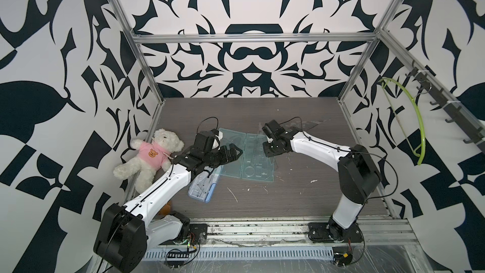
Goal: Open the ruler set and take out the ruler
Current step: Pick up the ruler from the ruler set box, then place the ruler at the center of the board.
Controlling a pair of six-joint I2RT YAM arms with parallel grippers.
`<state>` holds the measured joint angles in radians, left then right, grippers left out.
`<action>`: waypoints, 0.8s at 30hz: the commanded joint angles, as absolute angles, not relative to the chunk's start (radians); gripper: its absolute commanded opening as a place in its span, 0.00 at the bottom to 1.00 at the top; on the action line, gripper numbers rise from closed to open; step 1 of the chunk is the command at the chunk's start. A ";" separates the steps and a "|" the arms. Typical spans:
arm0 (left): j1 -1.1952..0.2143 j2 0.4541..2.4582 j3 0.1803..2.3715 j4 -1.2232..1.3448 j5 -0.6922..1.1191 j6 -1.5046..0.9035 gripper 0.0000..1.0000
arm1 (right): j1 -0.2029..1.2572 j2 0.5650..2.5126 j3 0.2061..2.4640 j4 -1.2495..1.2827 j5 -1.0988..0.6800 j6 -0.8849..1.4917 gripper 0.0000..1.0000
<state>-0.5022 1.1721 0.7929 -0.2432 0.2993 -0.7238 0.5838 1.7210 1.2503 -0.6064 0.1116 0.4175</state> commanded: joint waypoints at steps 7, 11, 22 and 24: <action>-0.608 1.376 0.993 -0.246 0.240 -0.603 0.99 | 0.309 1.578 1.132 -0.661 0.134 0.474 0.16; -0.688 1.498 1.114 -0.278 0.247 -0.510 0.99 | 0.181 1.564 1.099 -0.663 0.114 0.473 0.17; -0.863 1.746 1.437 -0.368 0.218 -0.394 0.99 | -0.002 1.684 1.135 -0.623 0.056 0.491 0.16; -0.868 1.772 1.465 -0.367 0.220 -0.393 0.99 | -0.020 1.719 1.154 -0.613 0.041 0.498 0.16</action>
